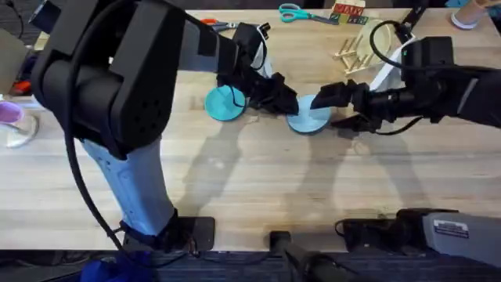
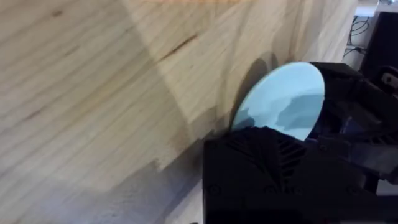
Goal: Pick up the plates from the table one by one and place each into a slot on the dish rack.
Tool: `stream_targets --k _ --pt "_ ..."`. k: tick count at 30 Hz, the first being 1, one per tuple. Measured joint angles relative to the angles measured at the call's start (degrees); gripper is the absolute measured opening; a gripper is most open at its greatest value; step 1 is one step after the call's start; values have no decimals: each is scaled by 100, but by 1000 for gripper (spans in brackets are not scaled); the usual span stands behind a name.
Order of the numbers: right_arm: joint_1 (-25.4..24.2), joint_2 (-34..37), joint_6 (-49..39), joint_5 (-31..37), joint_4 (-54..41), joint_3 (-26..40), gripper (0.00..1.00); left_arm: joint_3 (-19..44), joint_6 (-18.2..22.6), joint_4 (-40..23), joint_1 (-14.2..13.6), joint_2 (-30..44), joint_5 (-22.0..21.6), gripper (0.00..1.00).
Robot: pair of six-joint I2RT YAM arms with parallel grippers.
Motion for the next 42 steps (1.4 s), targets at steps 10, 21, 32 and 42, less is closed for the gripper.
stream_targets --k 10,21,32,42 --pt "49 113 -324 -151 283 -9 900 0 0 0 0 0 0 41" --pt "150 161 -445 -146 313 -11 201 0 0 0 2 0 -2 41" --pt "117 189 -445 -252 264 -11 32 0 0 -7 2 0 -2 41" --pt "126 204 -445 -321 223 -11 29 210 122 -478 0 0 -141 41"
